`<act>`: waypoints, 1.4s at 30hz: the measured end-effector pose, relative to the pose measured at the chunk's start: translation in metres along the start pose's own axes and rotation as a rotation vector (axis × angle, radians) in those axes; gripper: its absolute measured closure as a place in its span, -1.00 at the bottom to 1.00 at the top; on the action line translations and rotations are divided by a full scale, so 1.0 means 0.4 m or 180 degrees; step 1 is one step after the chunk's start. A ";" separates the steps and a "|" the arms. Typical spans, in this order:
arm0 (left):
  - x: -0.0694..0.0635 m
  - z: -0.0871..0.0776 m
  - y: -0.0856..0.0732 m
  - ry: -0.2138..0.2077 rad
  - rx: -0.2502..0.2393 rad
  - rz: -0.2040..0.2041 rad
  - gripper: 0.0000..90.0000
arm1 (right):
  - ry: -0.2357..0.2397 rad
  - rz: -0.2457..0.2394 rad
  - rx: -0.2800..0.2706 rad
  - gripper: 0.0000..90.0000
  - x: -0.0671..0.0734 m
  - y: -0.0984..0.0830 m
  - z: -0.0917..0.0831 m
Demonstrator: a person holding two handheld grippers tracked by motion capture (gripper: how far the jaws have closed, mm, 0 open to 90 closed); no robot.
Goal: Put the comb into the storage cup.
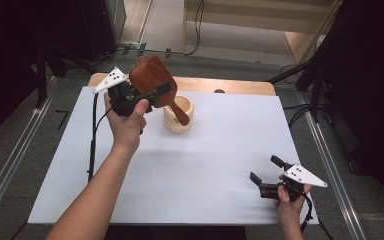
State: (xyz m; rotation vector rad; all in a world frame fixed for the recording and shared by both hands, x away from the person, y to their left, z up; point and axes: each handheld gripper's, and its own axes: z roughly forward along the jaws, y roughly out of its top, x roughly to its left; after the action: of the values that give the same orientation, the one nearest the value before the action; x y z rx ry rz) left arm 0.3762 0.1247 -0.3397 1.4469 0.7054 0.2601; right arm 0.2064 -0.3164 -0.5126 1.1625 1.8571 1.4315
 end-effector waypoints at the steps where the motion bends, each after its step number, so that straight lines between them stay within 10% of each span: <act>1: 0.003 0.002 0.001 -0.0016 -0.0016 -0.0021 0.23 | 0.0002 0.0012 0.0000 -1.00 0.001 0.000 0.001; 42: 0.105 0.074 -0.009 0.0423 -0.0032 -0.0004 0.22 | 0.0035 0.0014 -0.0028 -1.00 -0.003 -0.002 0.002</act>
State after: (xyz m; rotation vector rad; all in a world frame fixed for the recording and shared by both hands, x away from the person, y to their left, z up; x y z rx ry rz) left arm 0.4253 0.1238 -0.3558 1.4291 0.8116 0.3608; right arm 0.2074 -0.3172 -0.5135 1.1575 1.8551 1.4498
